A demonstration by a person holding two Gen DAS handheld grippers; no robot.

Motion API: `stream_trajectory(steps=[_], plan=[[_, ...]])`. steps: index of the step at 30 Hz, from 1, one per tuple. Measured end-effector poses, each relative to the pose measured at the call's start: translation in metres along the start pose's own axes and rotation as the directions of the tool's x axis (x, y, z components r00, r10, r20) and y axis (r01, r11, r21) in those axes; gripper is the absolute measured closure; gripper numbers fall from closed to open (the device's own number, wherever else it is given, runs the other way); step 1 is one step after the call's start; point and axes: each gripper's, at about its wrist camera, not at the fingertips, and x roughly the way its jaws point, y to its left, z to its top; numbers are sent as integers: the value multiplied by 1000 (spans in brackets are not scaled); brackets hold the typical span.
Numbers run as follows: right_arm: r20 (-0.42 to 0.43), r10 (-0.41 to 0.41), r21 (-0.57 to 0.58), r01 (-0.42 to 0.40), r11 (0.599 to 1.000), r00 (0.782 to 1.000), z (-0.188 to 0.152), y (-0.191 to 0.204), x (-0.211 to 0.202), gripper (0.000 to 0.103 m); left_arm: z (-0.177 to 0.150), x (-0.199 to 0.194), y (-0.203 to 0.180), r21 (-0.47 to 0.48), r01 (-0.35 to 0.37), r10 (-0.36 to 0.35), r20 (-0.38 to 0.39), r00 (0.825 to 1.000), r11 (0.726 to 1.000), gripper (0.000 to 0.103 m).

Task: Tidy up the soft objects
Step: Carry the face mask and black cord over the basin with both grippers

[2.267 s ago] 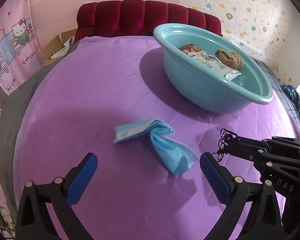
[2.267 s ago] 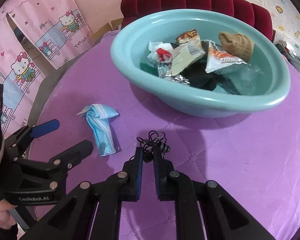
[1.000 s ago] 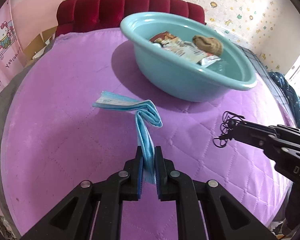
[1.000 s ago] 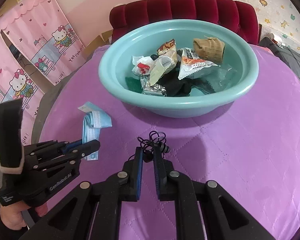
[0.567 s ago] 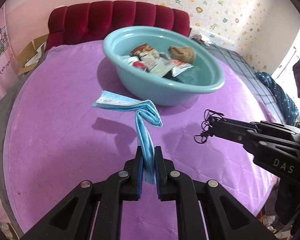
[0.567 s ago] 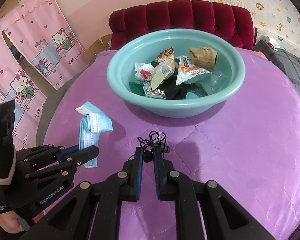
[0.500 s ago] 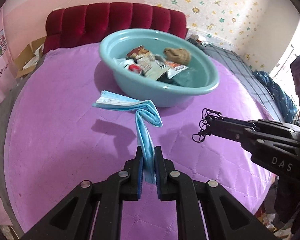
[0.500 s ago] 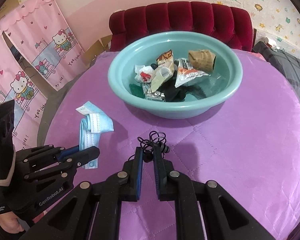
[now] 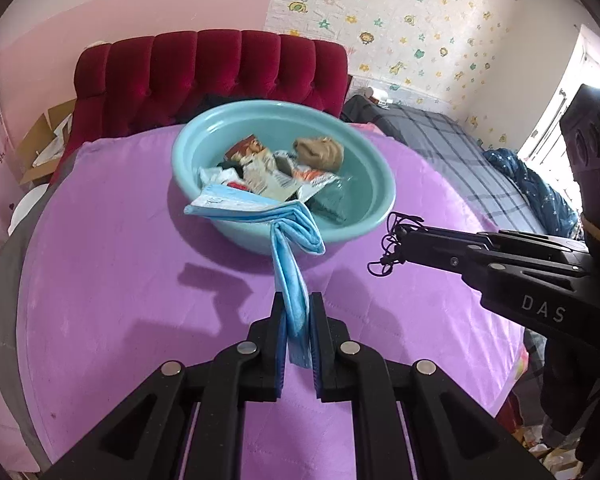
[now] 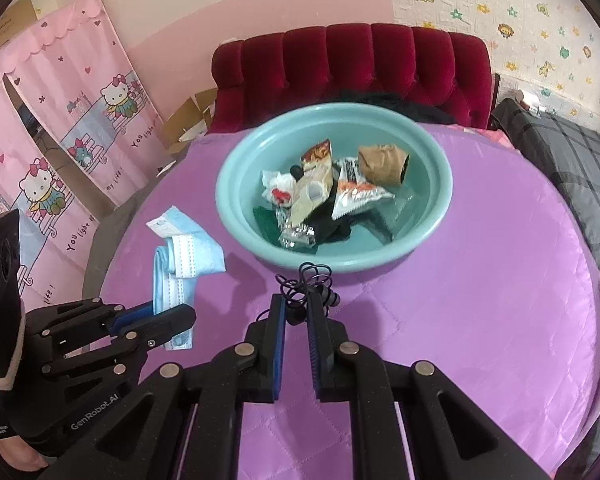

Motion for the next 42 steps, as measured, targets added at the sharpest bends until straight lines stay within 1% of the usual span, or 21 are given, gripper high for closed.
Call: stream_trajectory(steps=[9, 14, 19, 21, 24, 28, 35, 42], plan=[[31, -15, -7, 16, 1000, 999, 31, -7, -9, 93, 31, 7, -7, 39, 14, -15, 7, 1000, 999, 92], [42, -4, -13, 5, 1000, 999, 54, -14, -2, 93, 52, 21, -5, 49, 34, -34, 3, 999, 998, 92], [56, -2, -22, 3, 1000, 998, 77, -20, 8, 93, 70, 33, -2, 62, 21, -21, 3, 1000, 998, 92], [53, 7, -19, -6, 1000, 999, 85, -23, 15, 93, 76, 38, -1, 61, 22, -22, 1, 1000, 998, 92], [50, -1, -23, 2, 1000, 999, 95, -27, 27, 93, 83, 48, 1, 69, 12, -11, -3, 1000, 998, 92], [44, 15, -7, -15, 1000, 999, 106, -36, 45, 93, 93, 63, 4, 74, 3, -2, -16, 1000, 997, 92], [31, 29, 4, -29, 1000, 999, 122, -41, 75, 93, 107, 88, 11, 63, 10, -8, -31, 999, 998, 92], [19, 38, 18, -39, 999, 999, 135, -46, 103, 93, 121, 113, 17, 82, -16, 20, -47, 999, 996, 92]])
